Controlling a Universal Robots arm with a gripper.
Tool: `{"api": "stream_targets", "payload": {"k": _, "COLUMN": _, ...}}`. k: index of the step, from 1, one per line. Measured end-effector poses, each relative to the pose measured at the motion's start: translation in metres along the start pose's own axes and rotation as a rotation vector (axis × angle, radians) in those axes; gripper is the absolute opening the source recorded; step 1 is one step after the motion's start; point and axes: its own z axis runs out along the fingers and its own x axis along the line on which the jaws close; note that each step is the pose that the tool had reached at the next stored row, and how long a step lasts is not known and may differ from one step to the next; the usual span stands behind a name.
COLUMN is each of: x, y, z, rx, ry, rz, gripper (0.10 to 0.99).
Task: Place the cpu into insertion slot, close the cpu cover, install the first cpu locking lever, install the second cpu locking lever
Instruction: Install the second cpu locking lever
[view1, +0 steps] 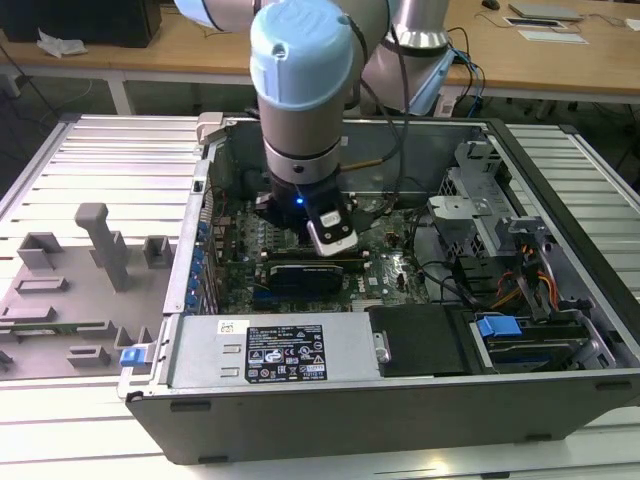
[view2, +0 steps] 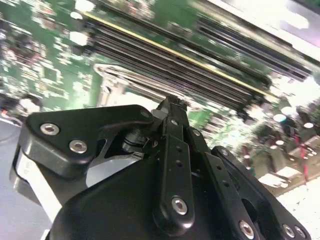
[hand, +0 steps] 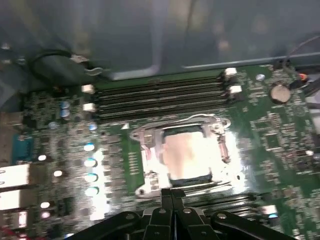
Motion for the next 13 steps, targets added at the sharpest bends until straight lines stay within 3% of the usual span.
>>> {"api": "stream_targets", "payload": {"k": 1, "x": -0.0081, "y": 0.0011, "z": 0.0005, "rx": 0.000, "ry": 0.0009, "rz": 0.000, "gripper": 0.106}}
{"api": "stream_targets", "payload": {"k": 2, "x": -0.0110, "y": 0.0022, "z": 0.0008, "rx": 0.005, "ry": 0.0016, "rz": 0.000, "gripper": 0.106}}
{"api": "stream_targets", "payload": {"k": 4, "x": -0.0110, "y": 0.0062, "z": 0.0020, "rx": 0.020, "ry": 0.0016, "rz": 0.000, "gripper": 0.106}}
{"api": "stream_targets", "payload": {"k": 7, "x": -0.0105, "y": 0.0179, "z": 0.0054, "rx": 0.060, "ry": 0.0011, "rz": -0.001, "gripper": 0.106}}
{"api": "stream_targets", "payload": {"k": 8, "x": -0.0099, "y": 0.0241, "z": 0.0071, "rx": 0.079, "ry": 0.0005, "rz": -0.002, "gripper": 0.106}}
{"api": "stream_targets", "payload": {"k": 10, "x": -0.0093, "y": 0.0308, "z": 0.0090, "rx": 0.100, "ry": 0.0000, "rz": -0.002, "gripper": 0.106}}
{"api": "stream_targets", "payload": {"k": 11, "x": -0.0089, "y": 0.0357, "z": 0.0105, "rx": 0.118, "ry": -0.0001, "rz": -0.003, "gripper": 0.106}}
{"api": "stream_targets", "payload": {"k": 13, "x": -0.0078, "y": 0.0439, "z": 0.0128, "rx": 0.127, "ry": -0.0009, "rz": -0.003, "gripper": 0.106}}
